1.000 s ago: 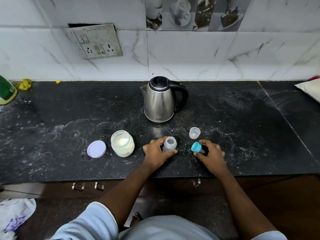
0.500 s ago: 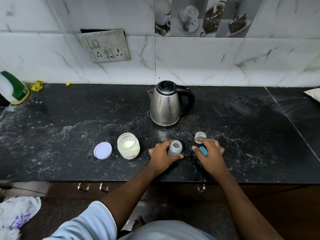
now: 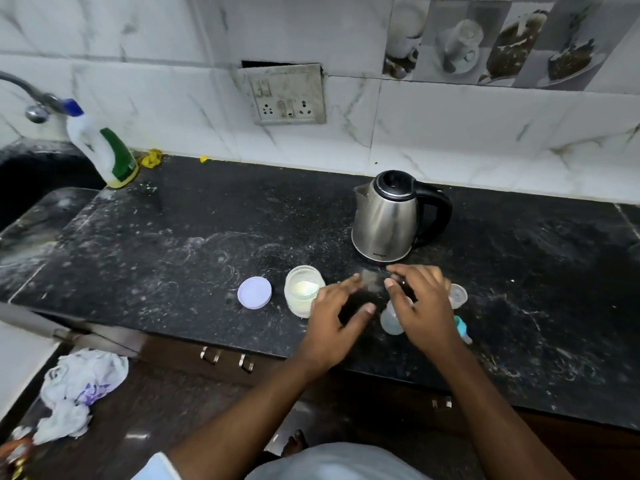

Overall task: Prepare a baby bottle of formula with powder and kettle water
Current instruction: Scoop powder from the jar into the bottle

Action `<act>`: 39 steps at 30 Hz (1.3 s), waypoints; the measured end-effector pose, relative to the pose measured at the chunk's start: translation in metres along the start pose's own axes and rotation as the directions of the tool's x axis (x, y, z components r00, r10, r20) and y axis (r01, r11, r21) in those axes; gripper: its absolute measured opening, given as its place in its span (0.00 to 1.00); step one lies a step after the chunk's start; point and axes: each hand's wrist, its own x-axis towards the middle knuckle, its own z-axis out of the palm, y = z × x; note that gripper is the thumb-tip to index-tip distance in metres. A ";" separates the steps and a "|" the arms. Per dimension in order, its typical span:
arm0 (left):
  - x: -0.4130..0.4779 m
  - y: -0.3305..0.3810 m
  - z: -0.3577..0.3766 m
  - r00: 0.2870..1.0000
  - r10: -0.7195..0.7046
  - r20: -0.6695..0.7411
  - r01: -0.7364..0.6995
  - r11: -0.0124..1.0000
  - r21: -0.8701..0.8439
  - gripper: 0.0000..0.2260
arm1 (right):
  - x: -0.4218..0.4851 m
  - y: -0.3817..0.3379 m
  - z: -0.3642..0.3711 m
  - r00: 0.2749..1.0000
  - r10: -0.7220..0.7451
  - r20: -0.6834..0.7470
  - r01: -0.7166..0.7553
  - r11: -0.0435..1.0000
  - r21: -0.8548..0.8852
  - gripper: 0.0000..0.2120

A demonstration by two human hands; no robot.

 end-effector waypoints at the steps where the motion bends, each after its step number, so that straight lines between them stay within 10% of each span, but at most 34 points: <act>1: -0.003 -0.004 -0.013 0.996 0.046 -0.083 -0.045 0.999 0.004 0.18 | 0.003 -0.011 0.008 0.999 -0.045 -0.006 0.045 0.999 -0.002 0.12; 8: 0.002 -0.052 -0.090 0.977 -0.108 -0.183 0.151 0.959 0.240 0.32 | 0.044 -0.053 0.066 0.952 -0.153 0.267 0.147 0.988 0.041 0.12; 16: 0.020 -0.085 -0.095 0.949 -0.303 0.089 0.263 0.914 0.309 0.58 | 0.093 -0.086 0.116 0.628 0.072 0.775 0.261 0.918 -0.297 0.14; 26: 0.020 -0.100 -0.091 0.960 -0.264 0.090 0.240 0.946 0.216 0.39 | 0.099 -0.095 0.146 0.593 0.193 0.782 0.457 0.719 -0.523 0.17; 39: 0.021 -0.098 -0.088 0.953 -0.269 0.142 0.288 0.948 -0.133 0.35 | 0.093 -0.092 0.149 0.593 0.276 0.757 0.395 0.719 -0.572 0.18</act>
